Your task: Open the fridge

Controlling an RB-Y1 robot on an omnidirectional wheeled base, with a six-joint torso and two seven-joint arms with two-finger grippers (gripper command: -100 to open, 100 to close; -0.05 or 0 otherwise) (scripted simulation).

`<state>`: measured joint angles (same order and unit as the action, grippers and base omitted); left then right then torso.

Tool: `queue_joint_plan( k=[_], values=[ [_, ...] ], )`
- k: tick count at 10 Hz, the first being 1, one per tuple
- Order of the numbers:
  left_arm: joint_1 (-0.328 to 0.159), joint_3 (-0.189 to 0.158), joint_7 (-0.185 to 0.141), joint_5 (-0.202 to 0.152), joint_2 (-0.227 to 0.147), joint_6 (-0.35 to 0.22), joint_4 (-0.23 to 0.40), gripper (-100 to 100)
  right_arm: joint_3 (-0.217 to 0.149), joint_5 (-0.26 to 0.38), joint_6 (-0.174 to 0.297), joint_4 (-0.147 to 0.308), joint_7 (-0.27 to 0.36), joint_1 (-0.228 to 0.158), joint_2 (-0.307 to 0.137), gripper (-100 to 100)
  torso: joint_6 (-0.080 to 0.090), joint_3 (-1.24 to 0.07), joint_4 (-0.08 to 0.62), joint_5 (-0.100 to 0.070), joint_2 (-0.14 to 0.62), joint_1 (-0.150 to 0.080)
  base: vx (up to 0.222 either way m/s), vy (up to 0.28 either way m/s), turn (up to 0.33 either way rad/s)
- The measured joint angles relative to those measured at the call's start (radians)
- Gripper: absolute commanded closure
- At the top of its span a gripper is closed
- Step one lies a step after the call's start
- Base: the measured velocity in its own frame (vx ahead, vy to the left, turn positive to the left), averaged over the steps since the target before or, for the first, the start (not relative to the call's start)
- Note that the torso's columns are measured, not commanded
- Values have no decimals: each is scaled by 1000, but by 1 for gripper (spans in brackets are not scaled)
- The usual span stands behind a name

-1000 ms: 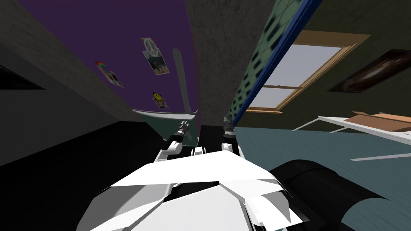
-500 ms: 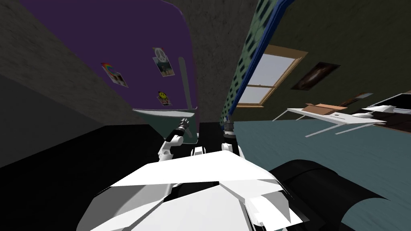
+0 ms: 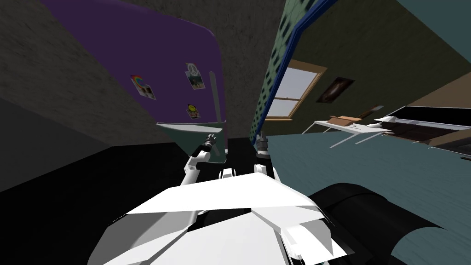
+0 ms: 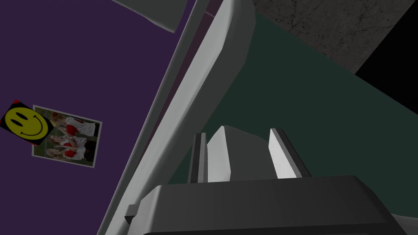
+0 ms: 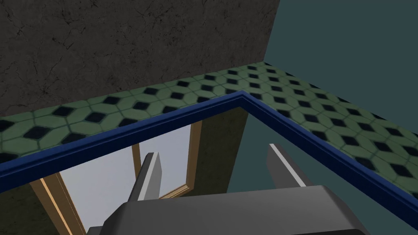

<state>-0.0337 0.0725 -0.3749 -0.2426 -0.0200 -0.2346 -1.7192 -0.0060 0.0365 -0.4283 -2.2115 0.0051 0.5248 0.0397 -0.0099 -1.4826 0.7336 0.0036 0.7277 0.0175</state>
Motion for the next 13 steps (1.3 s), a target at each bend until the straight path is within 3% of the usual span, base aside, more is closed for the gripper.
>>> queue_joint_plan(
  k=[2,6,7,8,9,11,13],
  values=[
    [-55,-21,-4,0,2,-3,53,100,0,0,0,0,0,1,0,0,0,0,2,-2,-2,-7,-182,58,-127],
    [-191,-100,-21,-7,-8,-12,164,100,0,0,0,0,0,0,0,0,8,8,3,-2,13,-14,-271,105,-137],
    [-206,-102,-22,-8,-8,-16,179,100,0,0,0,0,0,0,0,0,8,4,4,-5,6,-20,-73,23,12],
    [-205,-102,-23,-8,-8,-17,181,100,0,0,0,0,0,1,0,0,9,0,2,-5,0,-22,-138,81,-256],
    [-191,-86,-42,-27,-30,19,207,100,0,0,0,0,0,0,0,0,15,2,-6,-1,3,-19,-210,94,-441],
    [-172,-75,-86,-88,-100,91,248,100,0,0,0,0,0,0,0,0,15,1,-6,-1,0,-21,-89,26,-296],
    [-117,-64,-91,-134,-133,107,240,100,0,0,0,0,0,1,0,0,10,1,0,-4,1,-20,-56,8,-146]
  ],
)
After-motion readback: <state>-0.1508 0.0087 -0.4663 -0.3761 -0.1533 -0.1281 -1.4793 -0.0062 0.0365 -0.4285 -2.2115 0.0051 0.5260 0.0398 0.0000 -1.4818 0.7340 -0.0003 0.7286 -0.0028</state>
